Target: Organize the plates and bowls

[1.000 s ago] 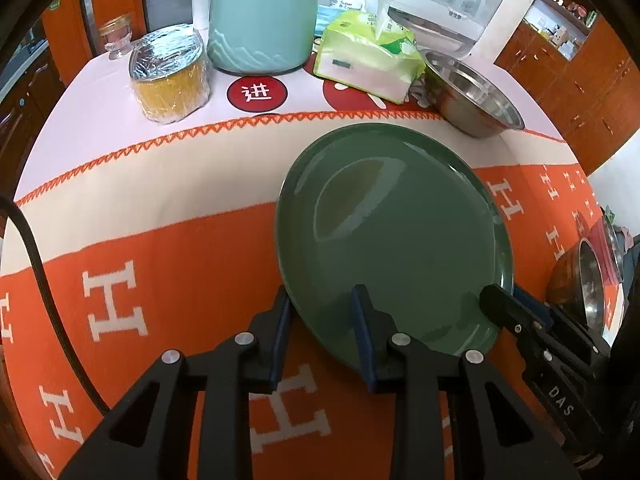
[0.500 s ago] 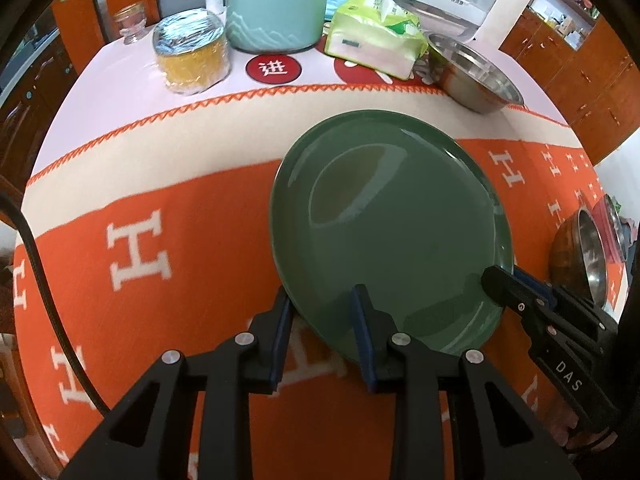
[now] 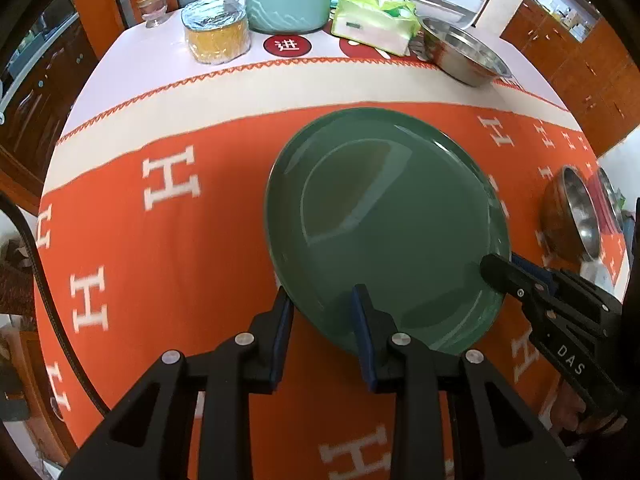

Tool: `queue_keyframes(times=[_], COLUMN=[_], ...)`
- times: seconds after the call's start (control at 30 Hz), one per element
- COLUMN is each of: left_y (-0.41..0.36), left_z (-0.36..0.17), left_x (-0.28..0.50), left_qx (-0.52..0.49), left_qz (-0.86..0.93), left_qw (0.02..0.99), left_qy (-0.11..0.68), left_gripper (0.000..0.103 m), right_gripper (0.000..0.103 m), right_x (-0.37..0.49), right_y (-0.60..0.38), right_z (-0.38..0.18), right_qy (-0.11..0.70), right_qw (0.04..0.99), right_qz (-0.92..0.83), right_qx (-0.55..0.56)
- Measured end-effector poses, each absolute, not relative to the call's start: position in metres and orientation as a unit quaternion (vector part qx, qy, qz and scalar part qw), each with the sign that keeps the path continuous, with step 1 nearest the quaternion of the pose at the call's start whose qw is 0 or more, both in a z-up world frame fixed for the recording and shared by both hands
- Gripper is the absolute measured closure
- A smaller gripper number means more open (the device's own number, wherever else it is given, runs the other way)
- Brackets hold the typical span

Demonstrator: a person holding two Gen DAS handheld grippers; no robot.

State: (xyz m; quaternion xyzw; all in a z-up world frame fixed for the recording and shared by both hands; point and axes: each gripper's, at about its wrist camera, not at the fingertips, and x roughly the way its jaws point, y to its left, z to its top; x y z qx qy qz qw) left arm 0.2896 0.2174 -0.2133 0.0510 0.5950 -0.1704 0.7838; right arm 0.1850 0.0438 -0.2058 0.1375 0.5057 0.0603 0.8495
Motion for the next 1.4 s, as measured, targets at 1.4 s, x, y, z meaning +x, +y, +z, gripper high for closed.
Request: queue_keyframes(times=[1.4], left_y=[0.151], left_z=[-0.138], left_x=[0.122], left_qx=[0.069], left_qz=[-0.291], left_qw=[0.788], left_qy=[0.538], left_gripper=[0.075], right_gripper=[0.085], right_x=[0.015], right_y=[-0.018], right_z=[-0.122], right_qy=[0.434], right_qw=[0.896], right_qz=[0.004], right_qx=[0.096])
